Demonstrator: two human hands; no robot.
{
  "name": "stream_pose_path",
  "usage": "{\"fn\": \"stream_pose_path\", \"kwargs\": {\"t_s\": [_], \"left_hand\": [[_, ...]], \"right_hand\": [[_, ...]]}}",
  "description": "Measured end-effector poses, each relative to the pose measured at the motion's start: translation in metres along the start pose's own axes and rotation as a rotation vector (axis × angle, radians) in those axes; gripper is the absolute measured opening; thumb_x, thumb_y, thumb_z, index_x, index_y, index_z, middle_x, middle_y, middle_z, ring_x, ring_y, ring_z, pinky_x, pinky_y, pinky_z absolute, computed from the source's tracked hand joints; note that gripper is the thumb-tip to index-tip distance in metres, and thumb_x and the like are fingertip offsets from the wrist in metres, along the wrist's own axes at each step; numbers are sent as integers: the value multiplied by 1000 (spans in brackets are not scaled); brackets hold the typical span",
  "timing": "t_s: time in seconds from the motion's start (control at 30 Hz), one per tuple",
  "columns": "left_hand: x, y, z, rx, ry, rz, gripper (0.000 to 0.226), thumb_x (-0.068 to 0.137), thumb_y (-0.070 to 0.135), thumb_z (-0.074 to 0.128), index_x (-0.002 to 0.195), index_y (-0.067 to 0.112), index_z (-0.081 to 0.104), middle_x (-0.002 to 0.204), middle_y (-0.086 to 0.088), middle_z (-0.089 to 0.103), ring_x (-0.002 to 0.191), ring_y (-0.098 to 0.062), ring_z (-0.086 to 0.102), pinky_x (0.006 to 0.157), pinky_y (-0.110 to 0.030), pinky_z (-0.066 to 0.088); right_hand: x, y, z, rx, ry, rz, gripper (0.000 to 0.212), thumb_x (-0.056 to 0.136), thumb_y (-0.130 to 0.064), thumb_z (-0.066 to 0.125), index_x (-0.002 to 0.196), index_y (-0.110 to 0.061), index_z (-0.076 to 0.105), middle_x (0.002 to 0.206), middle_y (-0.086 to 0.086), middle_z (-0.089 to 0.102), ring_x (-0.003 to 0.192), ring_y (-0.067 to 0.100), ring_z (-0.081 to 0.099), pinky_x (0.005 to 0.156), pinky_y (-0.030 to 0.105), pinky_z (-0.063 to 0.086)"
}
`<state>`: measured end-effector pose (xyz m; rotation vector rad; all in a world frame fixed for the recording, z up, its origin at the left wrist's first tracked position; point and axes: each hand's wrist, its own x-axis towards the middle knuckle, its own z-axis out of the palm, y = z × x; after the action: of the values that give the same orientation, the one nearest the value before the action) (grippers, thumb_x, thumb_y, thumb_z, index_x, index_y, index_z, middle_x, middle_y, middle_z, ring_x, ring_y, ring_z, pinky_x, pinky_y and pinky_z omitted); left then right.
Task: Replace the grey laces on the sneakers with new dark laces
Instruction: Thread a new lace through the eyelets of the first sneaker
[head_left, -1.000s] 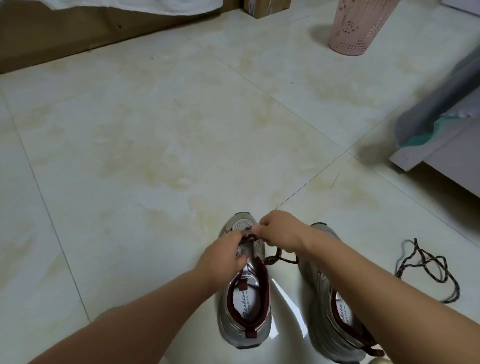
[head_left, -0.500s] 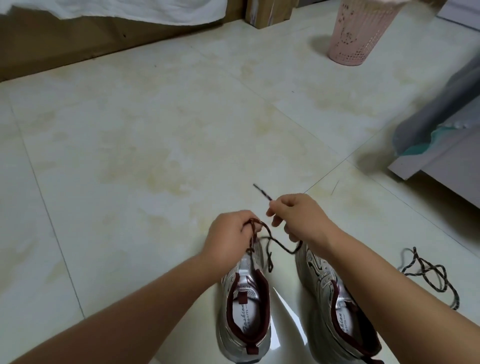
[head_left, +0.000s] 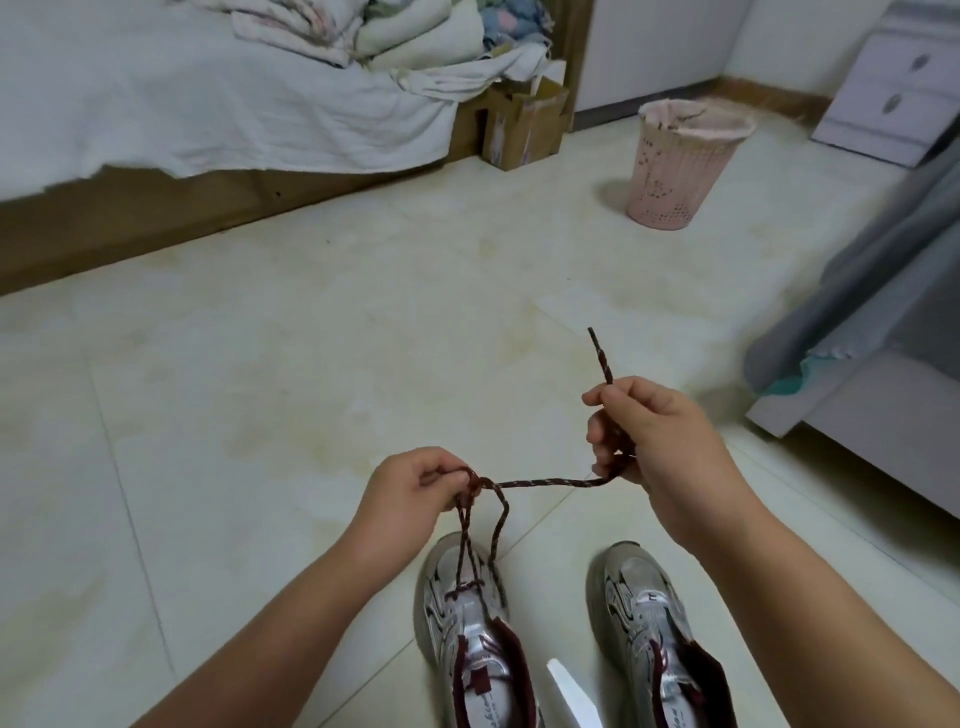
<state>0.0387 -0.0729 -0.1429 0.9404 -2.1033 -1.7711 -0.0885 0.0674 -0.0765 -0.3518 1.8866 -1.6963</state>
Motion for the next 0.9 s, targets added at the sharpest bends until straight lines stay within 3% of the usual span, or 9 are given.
{"fn": "stream_pose_path", "kwargs": {"t_s": [0.2, 0.37, 0.53, 0.63, 0.73, 0.8, 0.9], "left_hand": [[-9, 36, -8, -76, -27, 17, 23, 93, 1, 44, 80, 13, 59, 65, 0, 54, 63, -11, 52, 71, -21, 47], [-17, 64, -24, -334, -134, 3, 31, 95, -1, 38, 86, 12, 64, 61, 2, 46, 52, -7, 42, 58, -16, 38], [-27, 84, -32, 121, -247, 42, 21, 86, -2, 54, 84, 17, 64, 66, 6, 57, 51, 1, 49, 56, -10, 42], [-28, 93, -34, 196, -217, 76, 20, 85, 2, 58, 75, 19, 63, 66, 5, 59, 51, -1, 50, 57, -12, 42], [-28, 103, -30, -6, -231, 89, 27, 91, 1, 48, 72, 17, 58, 62, 3, 52, 51, -6, 43, 54, -13, 40], [-26, 108, -28, -136, -208, 97, 30, 94, 0, 42, 74, 15, 56, 62, 2, 51, 49, -5, 41, 54, -14, 40], [-18, 109, -27, -272, -151, 94, 25, 96, 3, 39, 78, 12, 54, 61, 2, 46, 48, -6, 39, 54, -18, 38]], "right_hand": [[-10, -34, 2, 109, -6, -38, 22, 96, -6, 42, 80, -10, 57, 52, 2, 50, 41, 13, 43, 47, 25, 48], [-15, -47, 13, 166, -38, -25, 20, 96, -5, 42, 82, -8, 57, 56, 5, 54, 47, 17, 52, 57, 29, 55], [-18, -55, 26, 321, -104, 20, 16, 95, -5, 45, 84, -6, 57, 62, 8, 60, 54, 19, 60, 60, 31, 58], [-14, -53, 31, 343, -143, 39, 22, 96, -16, 45, 86, -8, 62, 75, 9, 65, 67, 18, 61, 74, 35, 55], [-15, -37, 47, 257, -258, 181, 26, 96, -19, 41, 98, -12, 65, 83, 5, 67, 74, 12, 63, 80, 29, 44], [-22, -24, 55, 129, -390, 278, 25, 95, -14, 40, 89, -13, 64, 79, 4, 65, 77, 13, 62, 80, 25, 40], [-30, -8, 52, -30, -468, 184, 28, 97, -13, 40, 82, -10, 64, 75, 5, 67, 76, 15, 64, 87, 28, 50]]}}
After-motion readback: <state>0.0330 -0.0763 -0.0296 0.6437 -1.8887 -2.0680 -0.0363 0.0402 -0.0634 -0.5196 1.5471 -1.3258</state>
